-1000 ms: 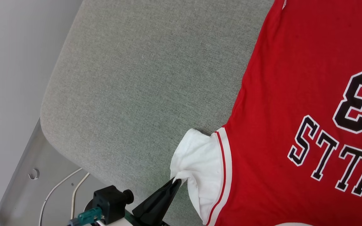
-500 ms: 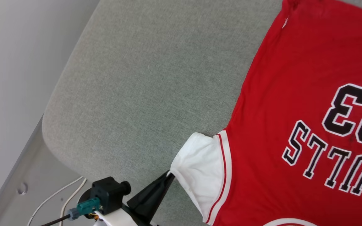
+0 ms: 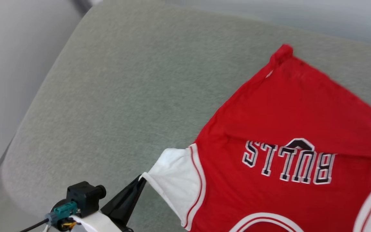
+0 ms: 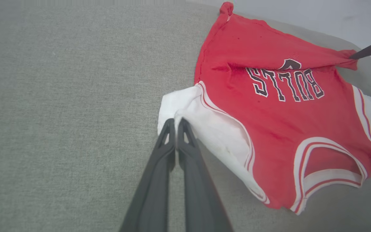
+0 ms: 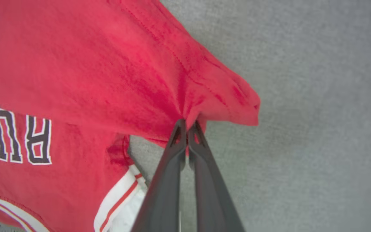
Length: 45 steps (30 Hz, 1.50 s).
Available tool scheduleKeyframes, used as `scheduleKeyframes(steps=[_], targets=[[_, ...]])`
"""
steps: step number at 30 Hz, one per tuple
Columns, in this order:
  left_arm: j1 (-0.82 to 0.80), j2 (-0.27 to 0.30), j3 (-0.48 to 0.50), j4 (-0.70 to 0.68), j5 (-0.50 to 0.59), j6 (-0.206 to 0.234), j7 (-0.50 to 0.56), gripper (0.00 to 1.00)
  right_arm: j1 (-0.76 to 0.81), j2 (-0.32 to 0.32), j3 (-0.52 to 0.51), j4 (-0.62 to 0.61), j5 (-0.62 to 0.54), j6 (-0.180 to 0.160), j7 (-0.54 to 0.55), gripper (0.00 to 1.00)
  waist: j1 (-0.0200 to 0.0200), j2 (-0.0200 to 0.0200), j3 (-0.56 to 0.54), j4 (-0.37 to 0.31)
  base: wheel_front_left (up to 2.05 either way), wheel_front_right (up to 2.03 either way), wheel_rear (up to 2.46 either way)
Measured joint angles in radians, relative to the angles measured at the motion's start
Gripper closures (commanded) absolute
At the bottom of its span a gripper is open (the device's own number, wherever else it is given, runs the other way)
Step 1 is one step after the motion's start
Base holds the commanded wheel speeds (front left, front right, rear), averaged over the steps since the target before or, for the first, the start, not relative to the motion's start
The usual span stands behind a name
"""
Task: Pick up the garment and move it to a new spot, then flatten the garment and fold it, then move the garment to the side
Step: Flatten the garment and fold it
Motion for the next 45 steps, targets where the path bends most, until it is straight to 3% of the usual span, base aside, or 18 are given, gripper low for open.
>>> scheduleKeyframes(steps=[11,17,22,25,26,27,30,35,42,45], targets=[[0.044,0.022,0.011,0.002,-0.022,0.031,0.011,1.00,0.337,0.139,-0.145,-0.187,0.108,0.000,-0.050,1.00,-0.0002,0.0000,-0.124,-0.163,0.00,0.00,0.00],[0.059,0.012,0.009,0.021,-0.027,0.038,-0.001,1.00,0.515,0.273,-0.216,-0.243,0.152,0.000,-0.113,1.00,-0.0002,0.0000,-0.171,-0.214,0.00,0.00,0.00],[0.071,0.017,0.005,0.047,-0.023,0.036,-0.013,1.00,0.620,0.327,-0.209,-0.236,0.150,0.000,-0.158,1.00,-0.0002,0.0000,-0.192,-0.236,0.00,0.00,0.00],[0.072,0.008,0.006,0.050,-0.028,0.035,-0.021,1.00,0.647,0.327,-0.180,-0.221,0.153,0.000,-0.183,1.00,-0.0002,0.0000,-0.196,-0.241,0.00,0.00,0.00],[0.072,0.007,0.006,0.051,-0.030,0.034,-0.021,1.00,0.647,0.328,-0.175,-0.220,0.161,0.000,-0.205,0.65,-0.0001,0.0000,-0.196,-0.240,0.00,0.00,0.00],[0.072,0.007,0.005,0.052,-0.033,0.033,-0.022,1.00,0.641,0.332,-0.184,-0.213,0.168,0.000,-0.220,0.00,-0.0002,0.0000,-0.195,-0.240,0.00,0.00,0.00],[0.071,0.005,0.006,0.049,-0.033,0.030,-0.025,1.00,0.625,0.315,-0.164,-0.219,0.188,0.000,-0.225,0.00,-0.0002,0.0000,-0.191,-0.233,0.00,0.00,0.00],[0.065,0.011,0.003,0.035,-0.031,0.026,-0.024,1.00,0.564,0.228,-0.133,-0.290,0.208,0.000,-0.234,0.00,-0.0001,0.0000,-0.177,-0.210,0.00,0.00,0.00],[0.041,0.002,-0.008,-0.003,-0.013,0.026,-0.024,1.00,0.365,0.149,-0.024,-0.394,0.226,0.000,-0.189,0.00,0.0000,0.0001,-0.136,-0.166,0.00,0.00,0.00],[0.020,-0.009,-0.020,-0.021,-0.001,0.023,-0.024,1.00,0.253,0.126,0.035,-0.385,0.197,0.000,-0.150,0.00,0.0000,0.0000,-0.109,-0.145,0.00,0.00,0.00]])
